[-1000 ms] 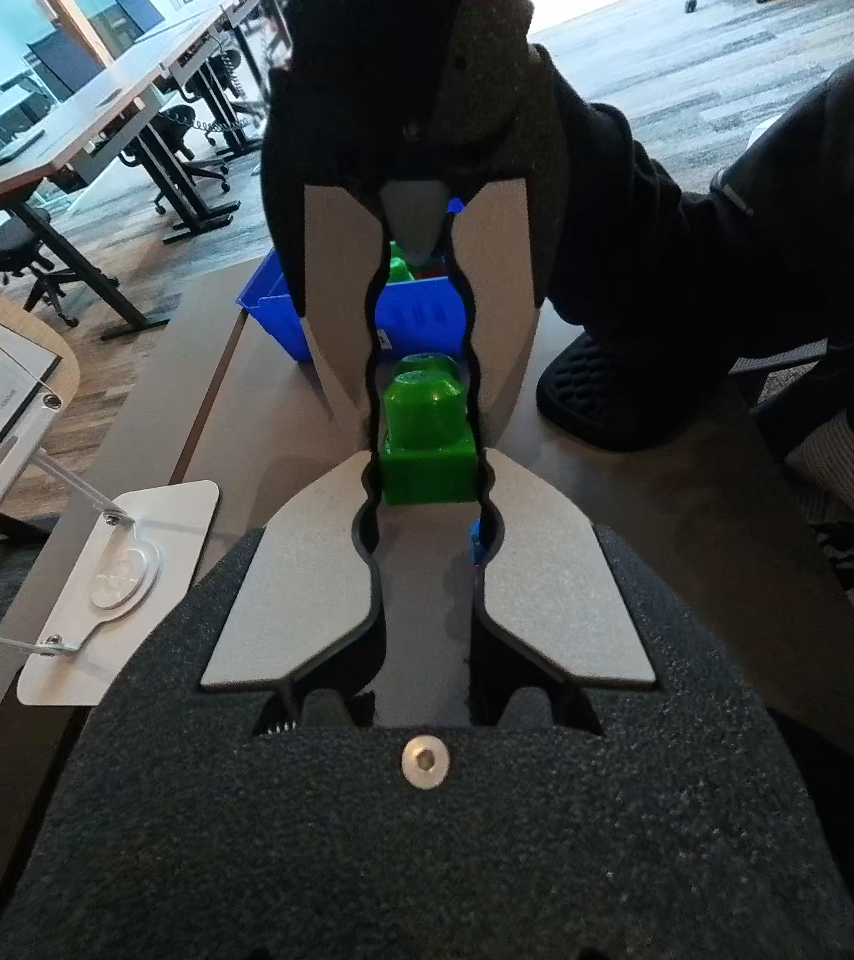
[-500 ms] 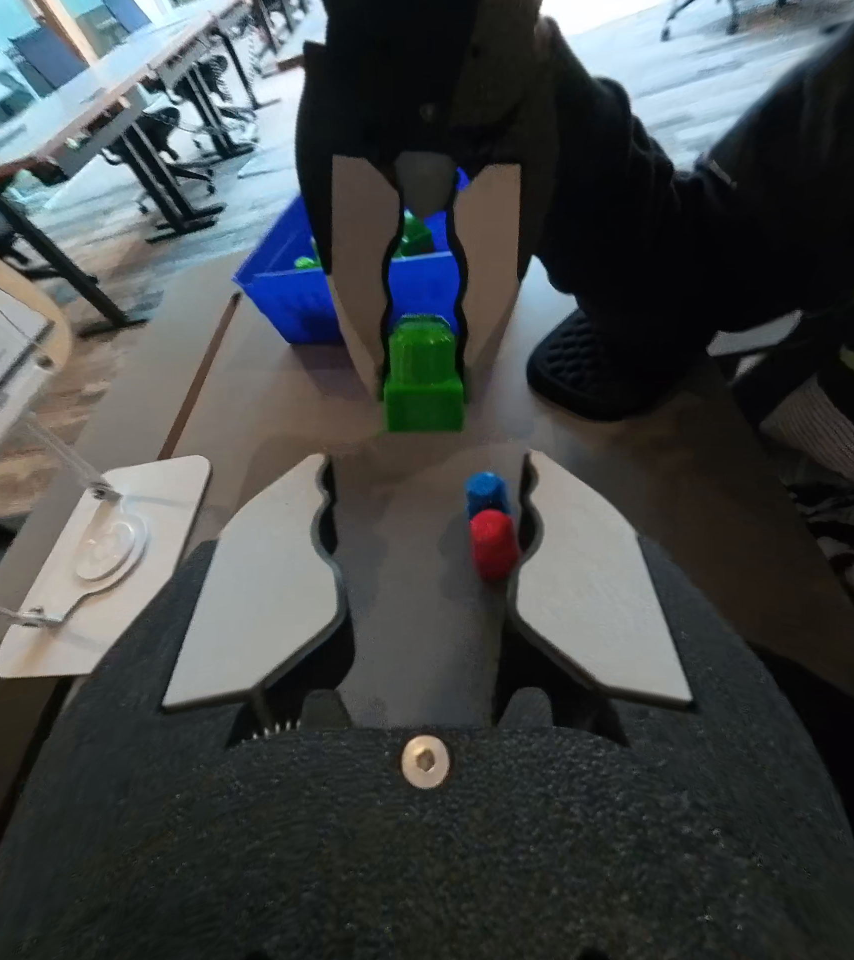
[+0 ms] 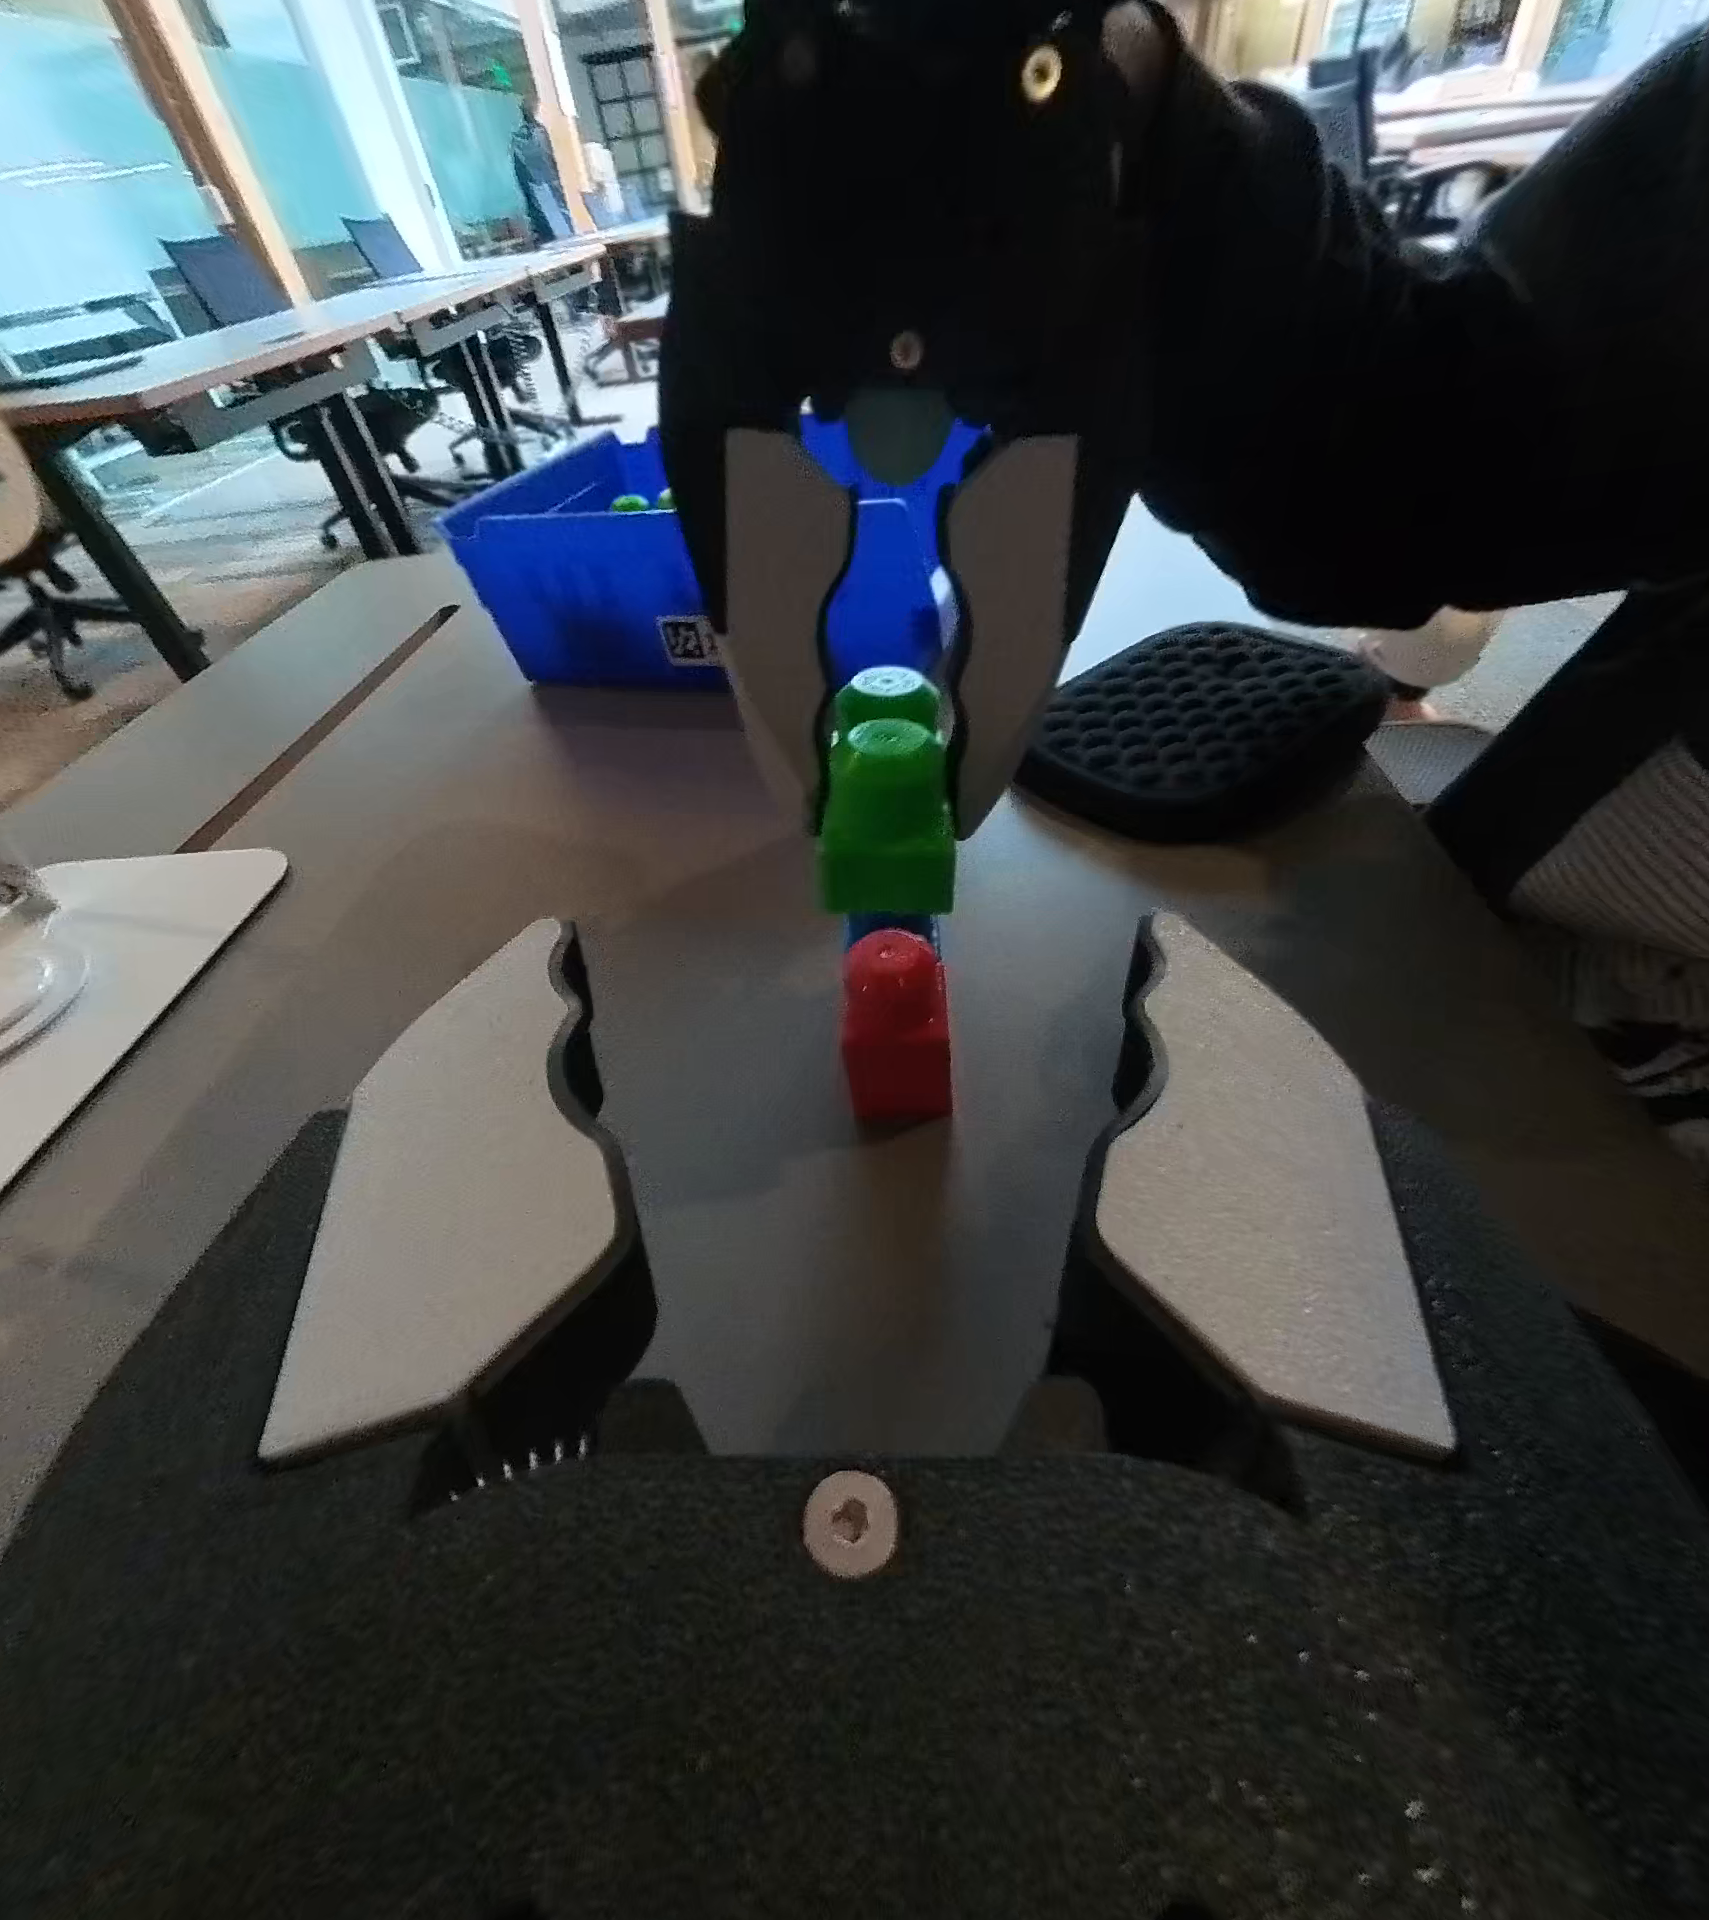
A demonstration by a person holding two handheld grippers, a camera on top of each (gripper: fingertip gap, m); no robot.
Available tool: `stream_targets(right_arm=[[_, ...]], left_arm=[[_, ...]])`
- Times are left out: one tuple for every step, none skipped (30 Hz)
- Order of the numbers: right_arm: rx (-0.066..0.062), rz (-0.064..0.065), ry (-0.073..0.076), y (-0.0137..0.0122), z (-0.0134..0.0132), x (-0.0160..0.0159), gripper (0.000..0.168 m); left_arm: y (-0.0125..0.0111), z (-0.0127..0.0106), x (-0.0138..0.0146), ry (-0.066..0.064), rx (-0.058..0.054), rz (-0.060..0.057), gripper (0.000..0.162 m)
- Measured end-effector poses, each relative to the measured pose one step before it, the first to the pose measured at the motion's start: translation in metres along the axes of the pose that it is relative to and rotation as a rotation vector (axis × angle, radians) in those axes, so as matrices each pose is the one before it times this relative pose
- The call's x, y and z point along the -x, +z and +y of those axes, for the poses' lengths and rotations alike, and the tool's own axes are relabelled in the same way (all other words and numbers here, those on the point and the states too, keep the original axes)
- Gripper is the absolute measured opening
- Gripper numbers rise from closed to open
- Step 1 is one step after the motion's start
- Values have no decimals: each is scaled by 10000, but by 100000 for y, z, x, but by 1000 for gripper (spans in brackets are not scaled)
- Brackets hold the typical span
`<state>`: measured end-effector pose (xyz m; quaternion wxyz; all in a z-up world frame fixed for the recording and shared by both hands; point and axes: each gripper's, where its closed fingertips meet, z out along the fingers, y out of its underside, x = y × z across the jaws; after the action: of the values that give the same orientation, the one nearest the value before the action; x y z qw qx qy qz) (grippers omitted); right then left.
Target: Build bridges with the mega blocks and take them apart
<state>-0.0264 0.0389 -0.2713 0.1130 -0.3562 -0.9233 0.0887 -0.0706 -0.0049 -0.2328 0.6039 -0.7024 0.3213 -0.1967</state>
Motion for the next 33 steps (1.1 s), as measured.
stream_targets(right_arm=[[91,-42,-8,163,-50,61,34],[103,-43,14,176,-14,24,34],[122,-35,3,203,19,-16,34],[106,-46,-13,251,2,-10,34],[118,-47,18,290,5,-33,34],[127,-40,32,275,40,-33,34],[117,-36,15,217,59,-6,34],[38,-59,-24,146,-14,68,34],[-2,-72,-18,100,-58,101,34],[34,-22,-21,93,14,16,34],[59,28,-15,96,65,-84,34],[56,-10,6,129,82,-57,34],[57,-33,44,186,71,-45,34],[50,-27,20,208,78,-69,34],[10,-62,12,203,18,9,34],[-18,-58,39,188,-52,3,34],[27,-30,29,173,8,-11,34],[77,-20,1,169,105,2,34],[37,-38,-17,193,62,55,34],[15,-57,5,230,31,74,34],[17,-14,33,159,53,-9,34],[-102,-35,53,-8,-98,8,34],[-31,-28,27,10,-5,6,34],[0,-25,29,14,-5,4,34],[58,-35,65,20,28,23,34],[111,-25,43,40,24,17,34],[156,-10,-1,51,23,4,34],[192,14,-42,61,49,-7,34],[192,25,-27,60,17,-11,34],[162,45,-56,32,5,-9,34],[86,35,-41,30,2,-16,34],[23,-3,31,26,4,-1,34],[-27,-10,15,29,2,5,34]], left_arm=[[-68,483,189,-62,-1,-124,99],[-48,585,201,-63,69,-97,99],[-37,574,187,-79,48,-60,98],[-32,582,79,-106,21,21,97],[-27,623,43,-113,69,48,97],[-22,611,118,-93,114,2,96],[5,478,118,-61,105,5,95],[39,284,76,-51,51,32,94],[40,117,80,-47,-4,16,94],[2,-19,64,-20,-38,0,93],[-29,-101,13,5,-51,8,92],[-61,-127,-45,19,-50,13,92],[-57,-91,-40,35,-25,0,91],[-28,-67,-28,46,-6,-16,92],[-39,-77,-7,35,-18,-21,92],[-33,-92,-15,7,-32,-2,92],[-27,-62,5,-19,-15,0,91],[-19,-3,-9,-16,12,5,91],[-4,40,-32,2,26,14,91],[20,52,-36,12,33,10,91],[38,17,-29,14,15,1,91],[50,8,-46,3,9,24,91],[48,47,-83,-7,34,46,91],[59,74,-66,-9,51,37,91],[55,100,-38,-7,55,21,91],[48,112,-26,-3,65,14,92],[28,65,-25,1,37,12,92],[9,-33,-37,3,-17,20,92],[-9,-87,-55,-3,-42,21,92],[-25,-82,-38,-2,-31,15,92],[-28,-47,-17,7,-20,3,92],[-35,-29,-4,6,-23,-9,92],[-15,-27,-1,-9,-27,2,91]])
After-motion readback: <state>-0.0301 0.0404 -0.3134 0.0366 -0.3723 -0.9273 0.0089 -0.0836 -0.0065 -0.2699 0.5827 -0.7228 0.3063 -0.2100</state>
